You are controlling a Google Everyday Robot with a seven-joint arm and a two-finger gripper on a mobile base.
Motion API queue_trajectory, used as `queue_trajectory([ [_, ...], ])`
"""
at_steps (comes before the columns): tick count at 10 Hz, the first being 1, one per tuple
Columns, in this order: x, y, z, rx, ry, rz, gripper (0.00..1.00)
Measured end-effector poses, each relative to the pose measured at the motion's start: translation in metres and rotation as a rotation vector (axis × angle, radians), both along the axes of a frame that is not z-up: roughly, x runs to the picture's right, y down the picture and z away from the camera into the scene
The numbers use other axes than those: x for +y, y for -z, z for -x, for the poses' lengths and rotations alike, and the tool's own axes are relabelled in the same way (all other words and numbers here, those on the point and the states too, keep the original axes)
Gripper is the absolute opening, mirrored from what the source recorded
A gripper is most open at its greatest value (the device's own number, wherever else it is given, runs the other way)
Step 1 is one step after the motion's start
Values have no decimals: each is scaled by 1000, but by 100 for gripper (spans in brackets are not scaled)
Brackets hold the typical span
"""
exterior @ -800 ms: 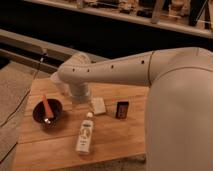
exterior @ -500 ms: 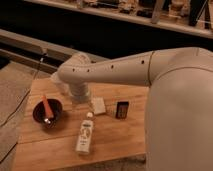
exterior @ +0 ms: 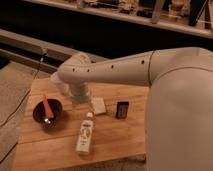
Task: Knock the eraser over
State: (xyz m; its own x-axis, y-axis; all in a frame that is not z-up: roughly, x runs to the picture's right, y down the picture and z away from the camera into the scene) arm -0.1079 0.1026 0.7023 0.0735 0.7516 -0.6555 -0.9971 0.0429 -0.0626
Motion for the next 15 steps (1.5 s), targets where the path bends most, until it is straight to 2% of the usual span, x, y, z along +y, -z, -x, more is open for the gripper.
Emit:
queue_trajectory([
  [13,0,0,0,0,0,0,65],
  [15,-4,1,-15,36,-29,1,65],
])
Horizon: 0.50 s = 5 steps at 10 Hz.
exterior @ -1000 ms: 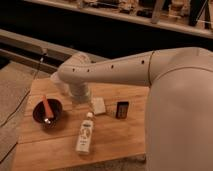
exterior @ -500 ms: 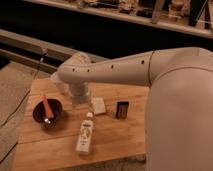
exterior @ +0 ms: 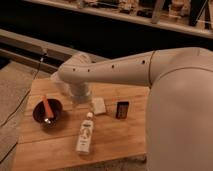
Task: Knock the eraser over
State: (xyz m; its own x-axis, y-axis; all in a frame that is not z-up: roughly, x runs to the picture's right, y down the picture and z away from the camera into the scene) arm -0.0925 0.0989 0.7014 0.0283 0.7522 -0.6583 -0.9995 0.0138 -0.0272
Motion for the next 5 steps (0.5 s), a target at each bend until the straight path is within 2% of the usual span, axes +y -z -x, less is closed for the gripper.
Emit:
queue_trajectory([
  [2,-2,4,-15,28,-39,2,63],
  [3,0,9,-23,40,-78,6,51],
  [5,7,16,-30,50,-120,22,31],
])
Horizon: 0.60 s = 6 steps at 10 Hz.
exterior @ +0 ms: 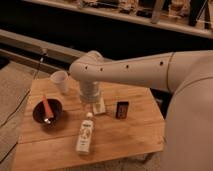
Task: Knock the eraser over
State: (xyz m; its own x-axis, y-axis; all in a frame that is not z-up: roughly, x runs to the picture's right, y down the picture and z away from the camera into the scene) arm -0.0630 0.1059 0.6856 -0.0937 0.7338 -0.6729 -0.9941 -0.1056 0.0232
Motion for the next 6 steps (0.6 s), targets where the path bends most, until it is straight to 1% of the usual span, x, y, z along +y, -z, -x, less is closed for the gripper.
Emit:
queue_trajectory([
  [1,5,2,-9,17,-27,14,18],
  [2,7,2,-13,26,-38,22,12],
  [3,10,0,-22,49,-63,37,2],
  [4,12,-1,-32,78,-79,53,0],
  [6,13,-3,-53,145,-98,82,0],
])
